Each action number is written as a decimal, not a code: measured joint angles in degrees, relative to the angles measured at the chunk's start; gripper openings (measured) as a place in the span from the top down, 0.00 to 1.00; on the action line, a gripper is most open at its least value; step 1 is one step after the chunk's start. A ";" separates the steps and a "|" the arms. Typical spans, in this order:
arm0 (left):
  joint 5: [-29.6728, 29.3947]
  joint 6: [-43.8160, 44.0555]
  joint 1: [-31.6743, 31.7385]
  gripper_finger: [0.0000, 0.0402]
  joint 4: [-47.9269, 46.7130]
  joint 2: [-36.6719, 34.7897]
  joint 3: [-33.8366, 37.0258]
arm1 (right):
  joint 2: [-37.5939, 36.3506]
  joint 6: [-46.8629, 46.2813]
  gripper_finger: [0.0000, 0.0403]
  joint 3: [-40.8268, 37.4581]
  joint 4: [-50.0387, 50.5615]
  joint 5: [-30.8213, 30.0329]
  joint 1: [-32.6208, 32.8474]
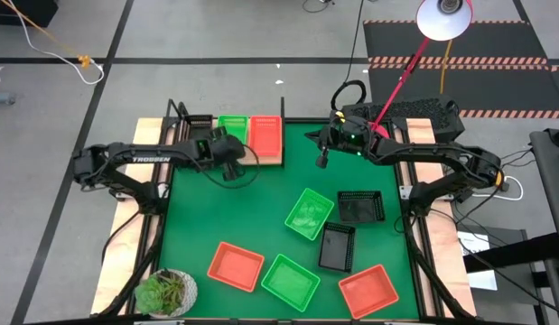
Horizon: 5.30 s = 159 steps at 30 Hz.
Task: Stack baskets on shelf by color
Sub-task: Adjust the green bin on the shelf, then stack the green bin on top of the green bin on the shelf
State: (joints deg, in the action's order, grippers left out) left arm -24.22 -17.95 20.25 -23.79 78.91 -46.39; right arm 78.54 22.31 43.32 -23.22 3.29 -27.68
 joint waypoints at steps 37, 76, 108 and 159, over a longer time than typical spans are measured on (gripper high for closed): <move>4.69 6.40 3.68 0.72 -0.55 0.00 0.00 | 0.00 0.92 0.98 0.01 0.00 -0.02 0.00; 4.56 18.31 3.68 0.72 -0.62 0.00 0.00 | 0.00 0.92 0.98 0.01 -0.02 -0.02 0.00; 2.95 14.68 1.84 0.52 -0.08 -2.01 0.00 | 0.00 0.92 0.98 0.01 -0.04 -0.02 0.02; -5.05 12.91 -43.14 0.51 -5.60 12.81 -32.02 | -13.01 -30.14 0.77 0.99 33.51 -16.92 42.73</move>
State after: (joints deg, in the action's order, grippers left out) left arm -29.27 -5.03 -22.89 -29.39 91.73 -78.41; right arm 65.54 -7.84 44.30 10.28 -13.63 15.05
